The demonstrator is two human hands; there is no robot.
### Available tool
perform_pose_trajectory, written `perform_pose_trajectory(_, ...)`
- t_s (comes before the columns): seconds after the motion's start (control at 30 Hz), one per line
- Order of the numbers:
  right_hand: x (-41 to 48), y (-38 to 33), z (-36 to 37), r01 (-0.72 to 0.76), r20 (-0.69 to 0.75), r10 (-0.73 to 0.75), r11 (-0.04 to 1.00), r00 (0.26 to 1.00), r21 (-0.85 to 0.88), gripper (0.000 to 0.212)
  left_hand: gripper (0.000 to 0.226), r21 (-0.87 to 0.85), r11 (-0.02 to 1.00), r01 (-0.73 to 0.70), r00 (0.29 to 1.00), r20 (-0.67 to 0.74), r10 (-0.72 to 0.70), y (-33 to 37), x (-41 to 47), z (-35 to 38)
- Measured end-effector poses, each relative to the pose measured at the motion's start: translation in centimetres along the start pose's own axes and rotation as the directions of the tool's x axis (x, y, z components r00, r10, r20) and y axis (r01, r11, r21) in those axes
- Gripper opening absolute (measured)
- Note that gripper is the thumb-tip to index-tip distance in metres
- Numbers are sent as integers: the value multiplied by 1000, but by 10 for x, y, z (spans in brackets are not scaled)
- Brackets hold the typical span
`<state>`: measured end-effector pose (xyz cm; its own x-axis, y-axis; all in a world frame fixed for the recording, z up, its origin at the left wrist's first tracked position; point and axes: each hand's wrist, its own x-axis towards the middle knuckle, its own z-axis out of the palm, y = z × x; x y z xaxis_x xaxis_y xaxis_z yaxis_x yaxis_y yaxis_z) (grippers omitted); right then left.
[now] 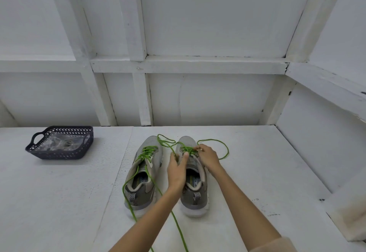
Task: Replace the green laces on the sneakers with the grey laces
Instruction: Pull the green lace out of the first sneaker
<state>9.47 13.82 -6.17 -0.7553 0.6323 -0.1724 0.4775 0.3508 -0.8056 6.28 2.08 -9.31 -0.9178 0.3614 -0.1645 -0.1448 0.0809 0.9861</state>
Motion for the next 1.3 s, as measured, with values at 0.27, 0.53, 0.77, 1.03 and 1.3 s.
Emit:
perform_pose_trajectory(0.27,8,4,-1,-13,-145,-1,996,989,-93,12,77,166,985,-49,997,64,39,-3,-5,-3)
perform_pose_trajectory(0.53,11,-1,5,85,-109,-148,893,983,-443,13,63,232,972,-47,996,85,28,-16,5,-3)
perform_pose_trajectory(0.77,14,-13,3,136,31,-144,812,989,-568,10,60,231,971,-55,996,81,37,-14,5,-2)
perform_pose_trajectory(1.03,16,4,-12,162,52,-154,935,987,-316,13,59,254,967,-35,998,64,20,-19,8,-1)
perform_pose_trajectory(1.3,10,-2,-4,163,16,-173,890,985,-425,11,61,267,962,-50,997,75,31,-15,5,-1)
